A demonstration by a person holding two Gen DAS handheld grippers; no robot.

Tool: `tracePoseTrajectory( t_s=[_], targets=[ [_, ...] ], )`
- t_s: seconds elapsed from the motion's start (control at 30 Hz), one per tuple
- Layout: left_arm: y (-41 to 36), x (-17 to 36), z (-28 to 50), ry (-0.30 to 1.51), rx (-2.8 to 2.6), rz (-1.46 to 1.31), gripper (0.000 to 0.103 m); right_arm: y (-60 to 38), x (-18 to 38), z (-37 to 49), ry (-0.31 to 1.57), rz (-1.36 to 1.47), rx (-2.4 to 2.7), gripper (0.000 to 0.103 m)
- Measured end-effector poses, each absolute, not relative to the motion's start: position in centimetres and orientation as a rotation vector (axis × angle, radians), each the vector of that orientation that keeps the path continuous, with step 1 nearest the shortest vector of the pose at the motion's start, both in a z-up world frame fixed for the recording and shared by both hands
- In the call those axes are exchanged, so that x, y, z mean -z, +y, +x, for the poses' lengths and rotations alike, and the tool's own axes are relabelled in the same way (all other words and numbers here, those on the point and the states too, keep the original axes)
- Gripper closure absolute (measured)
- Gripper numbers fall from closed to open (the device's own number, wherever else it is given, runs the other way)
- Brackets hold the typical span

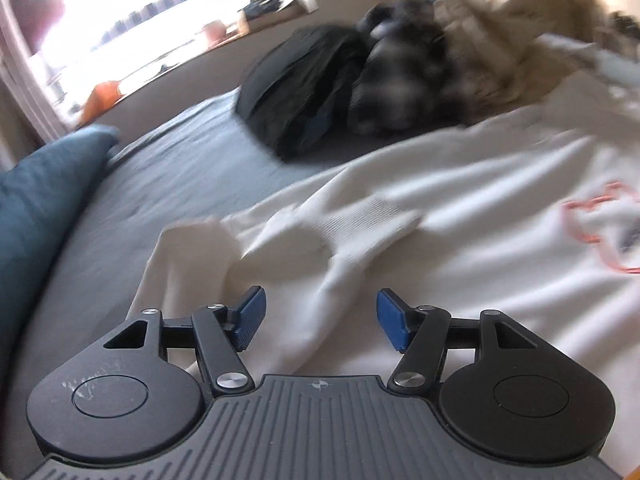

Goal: Fold clothes

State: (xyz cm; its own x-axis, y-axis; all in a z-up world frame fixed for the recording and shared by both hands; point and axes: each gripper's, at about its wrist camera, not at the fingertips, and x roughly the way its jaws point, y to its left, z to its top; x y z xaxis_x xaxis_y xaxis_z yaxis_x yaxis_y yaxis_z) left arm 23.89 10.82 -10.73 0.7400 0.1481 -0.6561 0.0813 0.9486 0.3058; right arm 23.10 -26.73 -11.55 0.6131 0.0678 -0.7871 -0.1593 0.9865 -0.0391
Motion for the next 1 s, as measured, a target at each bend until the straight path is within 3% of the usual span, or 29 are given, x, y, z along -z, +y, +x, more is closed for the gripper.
tracePoseTrajectory(
  t_s=[0.1,0.13,0.17,0.2,0.27,0.5,0.57,0.6,0.63,0.67,0.73,0.83,1.0],
  targets=[
    [12.9,10.8,24.6,0.729,-0.114,0.215,0.049,-26.7,11.6,23.1,0.901,-0.102,-0.126,0.022],
    [13.7,10.7,24.7,0.717,-0.133,0.178,0.065,-26.7,11.6,23.1,0.902,-0.101,-0.126,0.022],
    [14.4,10.5,24.8,0.705,-0.153,0.142,0.089,-26.7,11.6,23.1,0.902,-0.101,-0.126,0.022],
    [15.0,10.3,24.8,0.693,-0.168,0.129,0.096,-26.7,11.6,23.1,0.903,-0.101,-0.125,0.022],
    [16.5,9.8,24.9,0.668,-0.196,0.097,0.098,-26.6,11.6,23.2,0.904,-0.102,-0.122,0.022],
    [25.3,4.6,22.4,0.491,-0.568,-0.127,0.099,-26.7,11.5,23.2,0.906,-0.098,-0.128,0.022],
    [29.0,4.5,22.1,0.541,-0.692,-0.189,0.098,-26.7,11.6,23.2,0.905,-0.097,-0.128,0.022],
    [31.1,5.0,22.0,0.608,-0.724,-0.268,0.095,-26.7,11.6,23.2,0.904,-0.096,-0.127,0.022],
    [33.3,5.6,22.0,0.675,-0.755,-0.35,0.083,-26.7,11.6,23.2,0.903,-0.096,-0.127,0.022],
    [35.2,6.4,21.5,0.721,-0.773,-0.469,0.065,-26.7,11.6,23.2,0.903,-0.096,-0.127,0.022],
    [38.7,8.3,19.9,0.76,-0.783,-0.724,0.054,-26.7,11.6,23.2,0.904,-0.095,-0.13,0.022],
    [40.7,9.4,17.3,0.703,-0.821,-0.903,0.053,-26.7,11.5,23.3,0.907,-0.098,-0.137,0.021],
    [38.0,7.3,17.2,0.627,-0.851,-0.713,0.05,-26.7,11.0,23.5,0.933,-0.143,-0.173,0.021]
  ],
)
